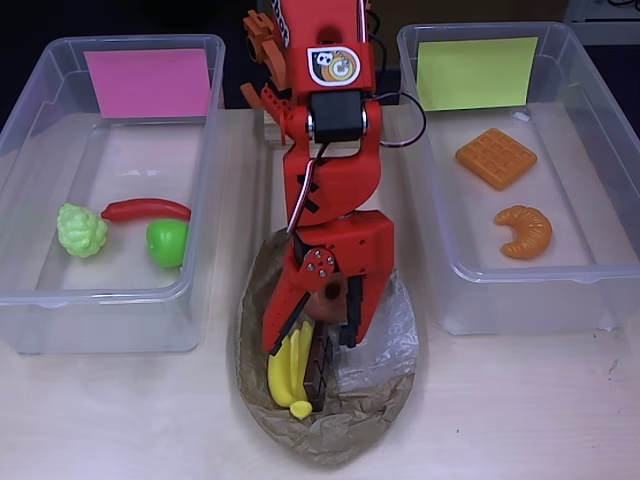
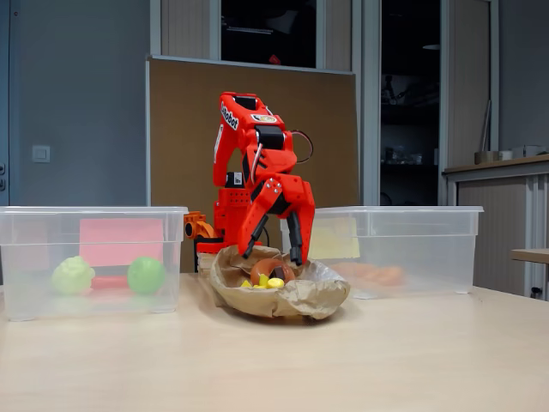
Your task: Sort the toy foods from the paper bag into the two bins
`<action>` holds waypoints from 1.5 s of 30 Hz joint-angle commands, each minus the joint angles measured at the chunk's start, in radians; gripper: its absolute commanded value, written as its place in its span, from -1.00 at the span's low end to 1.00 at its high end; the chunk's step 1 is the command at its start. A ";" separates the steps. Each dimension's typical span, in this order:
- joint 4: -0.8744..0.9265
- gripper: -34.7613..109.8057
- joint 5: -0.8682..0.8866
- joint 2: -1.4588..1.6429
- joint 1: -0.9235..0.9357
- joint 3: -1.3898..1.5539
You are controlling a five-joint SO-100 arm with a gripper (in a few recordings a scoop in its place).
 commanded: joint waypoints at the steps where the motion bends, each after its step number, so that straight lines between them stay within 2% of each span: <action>1: -0.015 -0.03 0.005 -0.041 -0.002 -0.054; 8: -0.032 -0.12 -0.048 -0.138 0.020 -0.100; 20: 0.051 -0.52 -0.135 -0.129 0.055 -0.127; 40: 0.405 -0.52 -0.422 -0.021 0.080 -0.318; 45: 0.396 -0.52 -0.457 -0.020 0.049 -0.314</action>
